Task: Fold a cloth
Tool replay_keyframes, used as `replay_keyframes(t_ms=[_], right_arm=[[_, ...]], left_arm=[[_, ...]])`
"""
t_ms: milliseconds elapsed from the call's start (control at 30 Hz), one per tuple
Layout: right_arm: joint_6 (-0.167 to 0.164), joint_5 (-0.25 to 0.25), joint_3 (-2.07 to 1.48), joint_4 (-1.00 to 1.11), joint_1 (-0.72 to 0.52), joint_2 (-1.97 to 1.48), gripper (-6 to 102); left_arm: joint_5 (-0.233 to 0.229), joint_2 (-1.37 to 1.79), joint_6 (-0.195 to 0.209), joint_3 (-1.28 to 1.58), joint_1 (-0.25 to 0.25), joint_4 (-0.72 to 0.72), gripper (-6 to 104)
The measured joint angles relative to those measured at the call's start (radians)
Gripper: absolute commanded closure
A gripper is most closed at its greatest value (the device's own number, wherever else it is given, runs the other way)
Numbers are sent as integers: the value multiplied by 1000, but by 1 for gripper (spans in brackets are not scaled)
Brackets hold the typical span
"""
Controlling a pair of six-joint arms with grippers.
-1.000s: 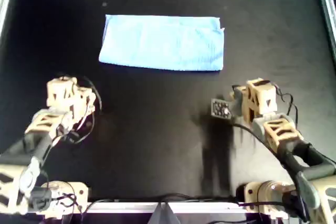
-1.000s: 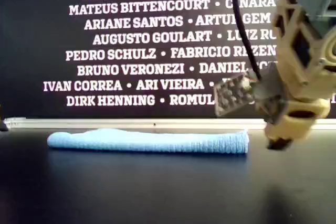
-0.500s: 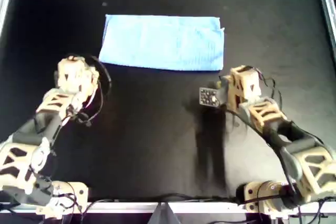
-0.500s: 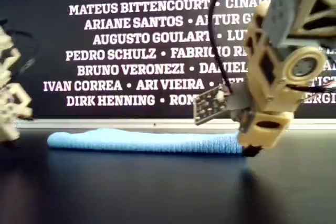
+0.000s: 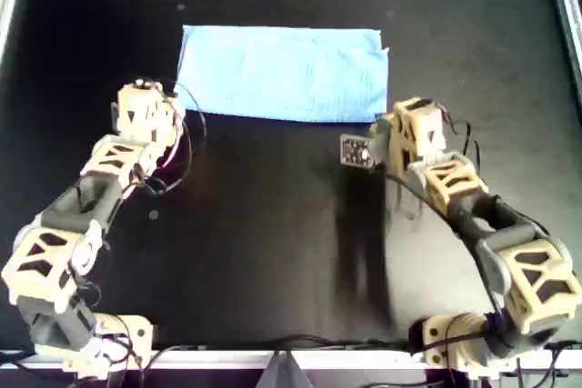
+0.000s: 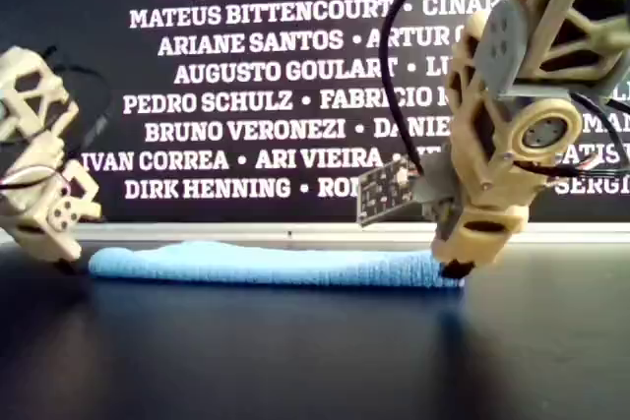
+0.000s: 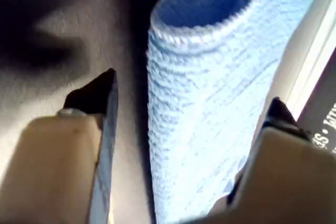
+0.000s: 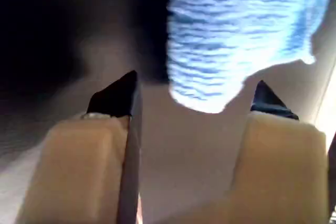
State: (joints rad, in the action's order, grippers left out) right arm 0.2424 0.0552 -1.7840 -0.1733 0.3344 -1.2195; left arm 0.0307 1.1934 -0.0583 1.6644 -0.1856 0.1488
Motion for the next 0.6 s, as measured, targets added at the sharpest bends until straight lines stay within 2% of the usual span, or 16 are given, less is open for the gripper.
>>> replay_keyframes(t_ms=[400,600], right_arm=[[-5,3,155,0,-3,120,11],[-92,3,173,0,0,153,11]], left_arm=[[0,-143,0,-156,0,0,1],[0,-215,0,-236,0,-6,1]])
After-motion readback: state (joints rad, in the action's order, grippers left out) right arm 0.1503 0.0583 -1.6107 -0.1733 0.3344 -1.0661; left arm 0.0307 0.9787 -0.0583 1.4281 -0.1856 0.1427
